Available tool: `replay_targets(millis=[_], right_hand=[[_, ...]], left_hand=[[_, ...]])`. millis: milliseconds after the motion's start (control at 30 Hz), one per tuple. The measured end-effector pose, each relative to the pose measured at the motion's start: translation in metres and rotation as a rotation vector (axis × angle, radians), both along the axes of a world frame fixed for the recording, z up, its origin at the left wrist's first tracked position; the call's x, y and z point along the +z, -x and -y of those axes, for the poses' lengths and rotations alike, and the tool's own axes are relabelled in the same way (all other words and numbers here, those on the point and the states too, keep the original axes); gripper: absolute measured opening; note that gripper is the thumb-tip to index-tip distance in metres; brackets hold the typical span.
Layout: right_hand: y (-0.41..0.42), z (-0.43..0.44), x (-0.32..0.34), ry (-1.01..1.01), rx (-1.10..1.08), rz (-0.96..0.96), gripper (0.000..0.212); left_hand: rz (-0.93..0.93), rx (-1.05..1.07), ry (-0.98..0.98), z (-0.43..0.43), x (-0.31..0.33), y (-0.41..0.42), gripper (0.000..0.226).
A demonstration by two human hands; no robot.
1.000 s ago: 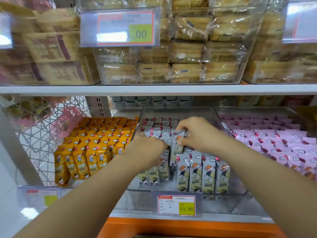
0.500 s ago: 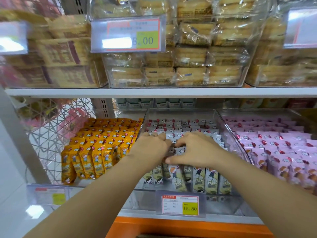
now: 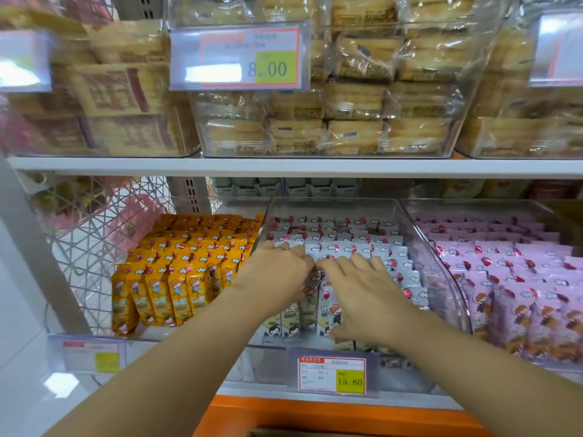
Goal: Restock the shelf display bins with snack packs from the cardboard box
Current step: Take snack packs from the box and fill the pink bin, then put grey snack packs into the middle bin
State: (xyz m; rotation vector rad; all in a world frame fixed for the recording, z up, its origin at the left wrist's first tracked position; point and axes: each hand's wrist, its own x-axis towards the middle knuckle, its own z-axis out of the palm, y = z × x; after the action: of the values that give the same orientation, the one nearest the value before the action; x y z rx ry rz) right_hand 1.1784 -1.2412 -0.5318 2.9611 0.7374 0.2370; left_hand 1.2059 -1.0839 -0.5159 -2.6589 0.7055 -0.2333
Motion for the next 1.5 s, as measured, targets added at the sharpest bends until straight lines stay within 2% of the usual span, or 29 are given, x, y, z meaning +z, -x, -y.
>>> replay_targets(millis=[100, 300, 533, 700, 767, 833, 933, 1033, 1133, 1200, 1333, 1500], right_hand=[[0.000, 0.000, -0.004, 0.017, 0.022, 0.037, 0.092], [-0.004, 0.002, -0.009, 0.011, 0.061, 0.102, 0.082], [0.000, 0.013, 0.004, -0.006, 0.062, 0.032, 0.076], [0.017, 0.030, 0.023, -0.083, 0.030, 0.040, 0.058], [0.027, 0.036, 0.029, -0.149, 0.010, 0.034, 0.052], [0.040, 0.039, 0.029, -0.241, 0.016, 0.066, 0.041], [0.069, 0.047, 0.019, -0.456, 0.073, 0.159, 0.022], [0.109, 0.056, -0.004, -0.634, 0.121, 0.179, 0.017], [0.140, 0.072, -0.050, -0.681, 0.085, 0.097, 0.009], [0.153, 0.086, -0.088, -0.667, -0.015, -0.034, 0.008], [0.161, 0.122, -0.161, -0.623, -0.300, -0.374, 0.012], [0.161, 0.149, -0.219, -0.404, -0.455, -0.716, 0.035]], left_hand=[[0.015, 0.001, -0.004, 0.000, -0.001, -0.001, 0.051], [0.010, 0.012, 0.002, 0.002, -0.001, -0.001, 0.051], [0.017, 0.035, 0.022, 0.006, -0.001, -0.002, 0.055], [0.006, 0.049, 0.104, 0.002, 0.010, 0.017, 0.057], [-0.020, 0.055, 0.217, 0.002, 0.017, 0.035, 0.049], [-0.040, 0.038, 0.426, 0.004, 0.017, 0.059, 0.039], [0.000, -0.120, 0.830, 0.012, -0.004, 0.100, 0.021], [-0.110, -0.222, 1.031, 0.027, -0.041, 0.140, 0.017], [-0.284, -0.157, 1.090, 0.041, -0.089, 0.163, 0.014], [-0.376, -0.062, 1.082, 0.049, -0.123, 0.169, 0.014], [-0.564, 0.187, 0.957, 0.048, -0.189, 0.169, 0.018], [-0.868, 0.386, 0.718, 0.032, -0.256, 0.168, 0.020]])
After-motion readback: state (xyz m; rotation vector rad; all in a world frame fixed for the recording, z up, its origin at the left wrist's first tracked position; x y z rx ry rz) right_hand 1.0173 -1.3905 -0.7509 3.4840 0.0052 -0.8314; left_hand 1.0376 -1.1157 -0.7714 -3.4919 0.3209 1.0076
